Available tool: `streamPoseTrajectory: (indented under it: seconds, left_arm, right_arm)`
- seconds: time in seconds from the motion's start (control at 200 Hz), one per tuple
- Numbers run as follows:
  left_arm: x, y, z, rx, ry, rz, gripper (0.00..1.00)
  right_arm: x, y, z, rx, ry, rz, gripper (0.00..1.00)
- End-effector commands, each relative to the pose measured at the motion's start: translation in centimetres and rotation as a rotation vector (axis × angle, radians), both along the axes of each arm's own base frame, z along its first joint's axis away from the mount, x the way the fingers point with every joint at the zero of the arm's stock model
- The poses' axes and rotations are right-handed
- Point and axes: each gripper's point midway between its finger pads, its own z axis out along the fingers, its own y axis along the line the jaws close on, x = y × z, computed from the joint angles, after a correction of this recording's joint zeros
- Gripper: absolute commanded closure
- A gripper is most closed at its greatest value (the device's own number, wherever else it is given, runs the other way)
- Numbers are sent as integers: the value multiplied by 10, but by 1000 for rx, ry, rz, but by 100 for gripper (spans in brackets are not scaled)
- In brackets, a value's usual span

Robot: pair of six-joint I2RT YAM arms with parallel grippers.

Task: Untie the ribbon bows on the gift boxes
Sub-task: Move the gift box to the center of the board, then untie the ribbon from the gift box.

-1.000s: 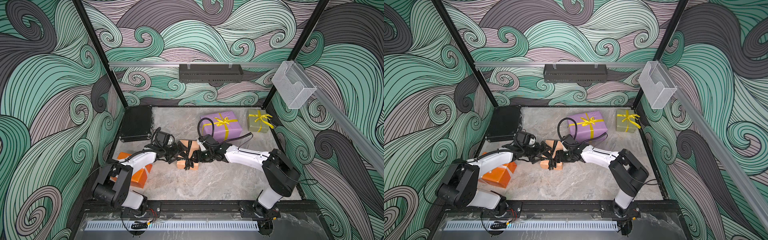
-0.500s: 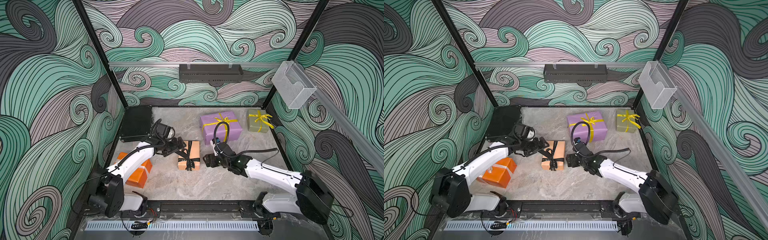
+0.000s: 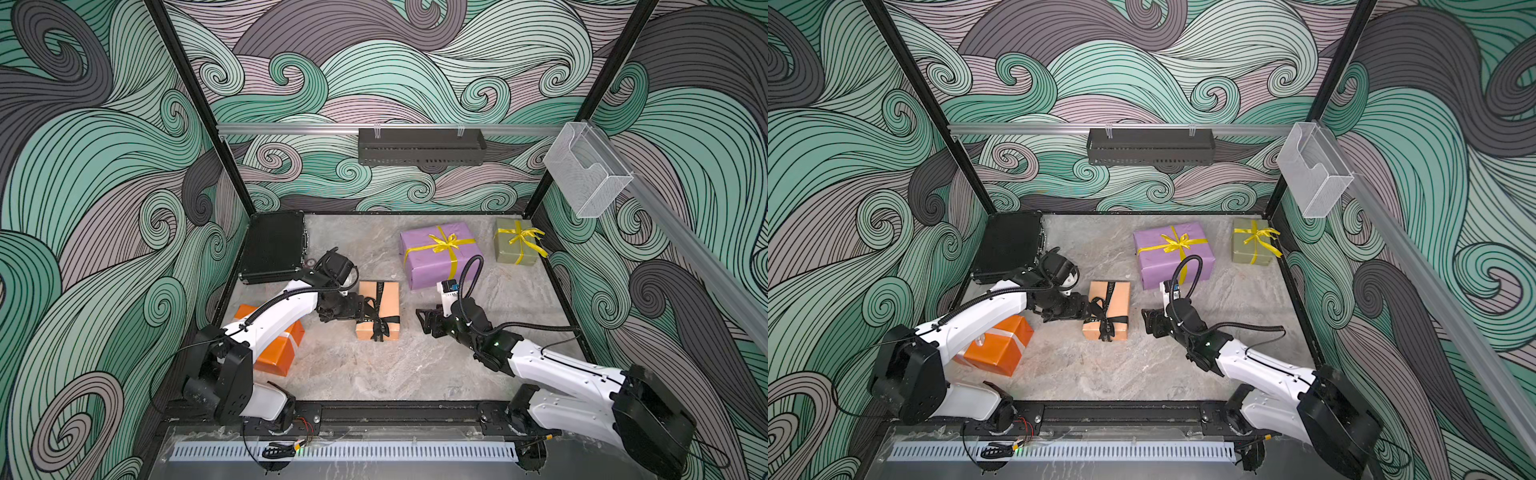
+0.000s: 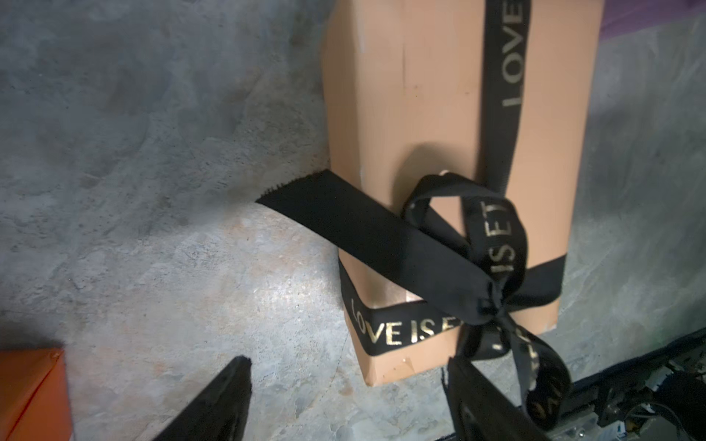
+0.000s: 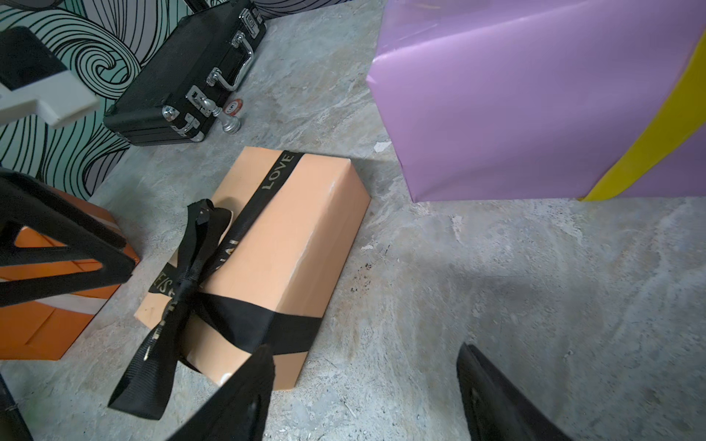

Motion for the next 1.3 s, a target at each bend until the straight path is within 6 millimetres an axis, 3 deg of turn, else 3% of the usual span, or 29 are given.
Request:
streamPoseTrajectory:
  seconds: [0.0, 0.13, 0.2, 0.39, 0.455, 0.595, 0.765, 1.006, 1.036, 1.176, 1.296]
  left_arm:
    - [16, -4, 9, -62, -21, 148, 19]
    - [32, -8, 12, -137, -47, 259, 25]
    - [36, -12, -2, -174, -4, 315, 31]
    - [40, -3, -14, -251, 16, 485, 41]
    - [45, 1, -5, -305, -16, 544, 42]
    - [53, 10, -5, -352, -39, 646, 42]
    - [65, 6, -1, -381, -50, 656, 42]
    - [66, 1, -6, -407, -16, 662, 43]
    - [65, 1, -17, -392, 10, 672, 43]
    - [67, -5, -29, -404, 47, 681, 42]
    - [69, -6, -30, -394, 50, 677, 52]
  right_arm:
    - [2, 11, 8, 24, -13, 41, 24]
    - [1, 16, 6, 26, 2, 68, 24]
    - [1, 18, 4, 21, 11, 75, 25]
    - [0, 23, 3, 20, 21, 99, 26]
    - [0, 25, 3, 20, 24, 107, 26]
    - [-1, 27, 0, 17, 38, 120, 26]
    - [-2, 32, -2, 18, 52, 138, 27]
    - [-1, 34, -4, 10, 66, 145, 27]
    - [-1, 34, -4, 8, 65, 143, 27]
    - [0, 34, -6, 2, 72, 140, 27]
    - [0, 34, -6, -2, 74, 137, 27]
